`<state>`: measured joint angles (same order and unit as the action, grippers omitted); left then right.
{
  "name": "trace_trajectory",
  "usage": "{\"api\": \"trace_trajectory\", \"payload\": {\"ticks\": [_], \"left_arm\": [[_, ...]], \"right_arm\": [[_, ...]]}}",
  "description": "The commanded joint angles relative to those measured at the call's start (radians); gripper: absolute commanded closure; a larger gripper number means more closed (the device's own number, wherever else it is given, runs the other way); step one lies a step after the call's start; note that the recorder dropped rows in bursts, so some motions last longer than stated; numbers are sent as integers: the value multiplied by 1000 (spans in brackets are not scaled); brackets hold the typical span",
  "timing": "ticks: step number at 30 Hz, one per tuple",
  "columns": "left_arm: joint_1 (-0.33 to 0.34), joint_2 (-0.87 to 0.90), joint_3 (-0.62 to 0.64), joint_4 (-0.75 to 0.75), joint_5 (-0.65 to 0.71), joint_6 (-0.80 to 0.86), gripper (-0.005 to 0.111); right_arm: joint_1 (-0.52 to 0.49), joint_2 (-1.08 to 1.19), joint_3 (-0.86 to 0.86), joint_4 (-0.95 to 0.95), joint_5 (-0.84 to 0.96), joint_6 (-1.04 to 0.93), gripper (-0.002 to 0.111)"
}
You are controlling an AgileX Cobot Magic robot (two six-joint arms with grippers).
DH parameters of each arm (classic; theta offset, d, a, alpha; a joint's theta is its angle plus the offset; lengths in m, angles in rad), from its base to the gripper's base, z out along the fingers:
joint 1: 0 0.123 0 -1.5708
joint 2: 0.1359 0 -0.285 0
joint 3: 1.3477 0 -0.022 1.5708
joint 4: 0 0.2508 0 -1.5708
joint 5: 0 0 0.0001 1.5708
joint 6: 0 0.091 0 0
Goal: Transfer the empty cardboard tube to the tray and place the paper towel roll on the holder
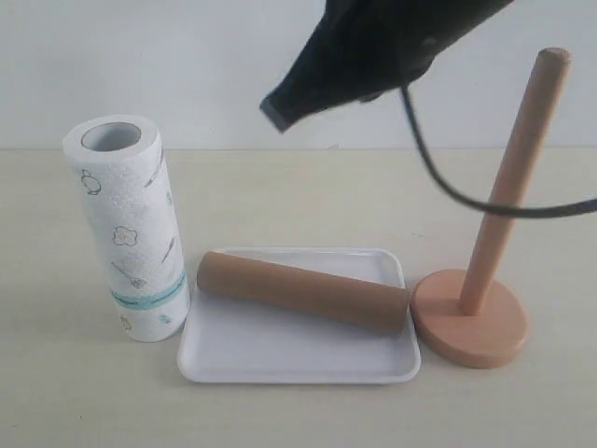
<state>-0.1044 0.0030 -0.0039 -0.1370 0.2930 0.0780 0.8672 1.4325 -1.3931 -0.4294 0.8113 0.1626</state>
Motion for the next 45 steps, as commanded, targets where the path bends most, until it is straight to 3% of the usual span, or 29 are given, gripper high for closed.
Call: {"api": "trace_trajectory", "payload": {"ticks": [1,6,15,29,31,37,41,45], "left_arm": [[4,-3,4,-9,-2,3,103],[4,-3,4,-9,-2,3,103],[4,-3,4,-9,-2,3,103],[4,-3,4,-9,-2,3,103],[4,-3,4,-9,-2,3,103],[4,-3,4,-9,-2,3,103],[4,-3,4,-9,-2,3,103],[4,-3,4,-9,-2,3,103]], "right_arm": [[2,-166,-3,65,-17,7,108],[2,-334,54,136,-36,-42,108],[2,-653,309,151,-94,-30,108],[-15,-1014,315,200,-49,-11,108],[-92,-1026,315,207,-74,-8,108],[-475,-1036,345,217,-156,-8,108],[-686,-1085,509,222,-265,-8,108],[-791,-1171,751,246,-408,-8,108]]}}
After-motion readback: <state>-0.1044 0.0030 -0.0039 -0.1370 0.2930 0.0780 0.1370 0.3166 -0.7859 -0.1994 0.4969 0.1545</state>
